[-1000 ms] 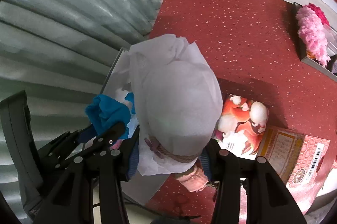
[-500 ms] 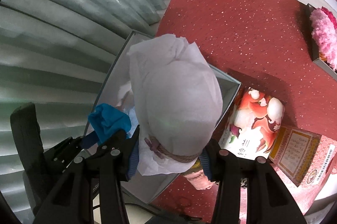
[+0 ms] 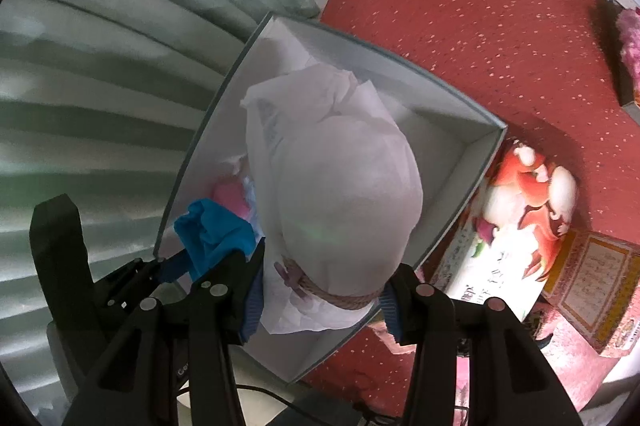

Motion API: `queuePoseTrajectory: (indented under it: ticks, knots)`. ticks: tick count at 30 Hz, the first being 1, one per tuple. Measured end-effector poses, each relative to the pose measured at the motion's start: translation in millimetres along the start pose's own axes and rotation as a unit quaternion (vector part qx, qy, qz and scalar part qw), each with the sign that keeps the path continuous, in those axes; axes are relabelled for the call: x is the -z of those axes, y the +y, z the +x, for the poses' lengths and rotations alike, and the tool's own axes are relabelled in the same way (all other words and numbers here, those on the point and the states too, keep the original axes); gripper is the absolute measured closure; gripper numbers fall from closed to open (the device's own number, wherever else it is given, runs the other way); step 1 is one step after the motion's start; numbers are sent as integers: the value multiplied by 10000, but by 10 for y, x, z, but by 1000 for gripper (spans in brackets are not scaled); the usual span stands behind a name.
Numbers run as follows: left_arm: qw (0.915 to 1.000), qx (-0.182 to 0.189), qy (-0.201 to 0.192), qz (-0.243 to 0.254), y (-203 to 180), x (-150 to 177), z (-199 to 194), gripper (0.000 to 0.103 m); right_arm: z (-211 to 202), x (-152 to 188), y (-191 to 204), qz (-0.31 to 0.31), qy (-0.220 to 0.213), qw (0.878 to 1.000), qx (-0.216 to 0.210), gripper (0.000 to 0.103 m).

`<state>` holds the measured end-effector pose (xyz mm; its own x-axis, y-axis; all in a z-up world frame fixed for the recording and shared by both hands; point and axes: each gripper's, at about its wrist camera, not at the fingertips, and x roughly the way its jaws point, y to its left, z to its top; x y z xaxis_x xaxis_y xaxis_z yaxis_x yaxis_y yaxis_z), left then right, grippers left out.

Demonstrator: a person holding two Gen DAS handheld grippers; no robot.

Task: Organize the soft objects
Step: 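Open the left tool to drop the teal cloth while the right tool drops the white cloth into the box, then move both tools back over the floor pile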

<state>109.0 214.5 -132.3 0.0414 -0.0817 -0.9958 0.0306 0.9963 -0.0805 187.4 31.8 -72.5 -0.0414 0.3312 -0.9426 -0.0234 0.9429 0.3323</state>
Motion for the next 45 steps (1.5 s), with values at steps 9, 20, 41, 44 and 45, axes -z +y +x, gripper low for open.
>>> queuePoseTrajectory:
  ticks: [9, 20, 41, 44, 45]
  knots:
    - [9999, -42, 145, 23, 31, 68, 99, 62, 192, 51, 120, -100, 218, 9997, 11, 54]
    - [9995, -101, 272, 90, 71, 84, 211, 62, 511, 33, 173, -97, 457, 9989, 3, 54]
    - [9990, 42, 248, 372, -201, -43, 235, 0, -252, 234, -329, 498, -424, 9963, -565, 1]
    - [9984, 116, 174, 527, -333, -4, 162, 0, -388, 551, -549, 590, -473, 9966, -331, 1]
    - [9979, 246, 200, 567, -386, 7, 158, 0, -408, 697, -660, 681, -447, 9963, -271, 1]
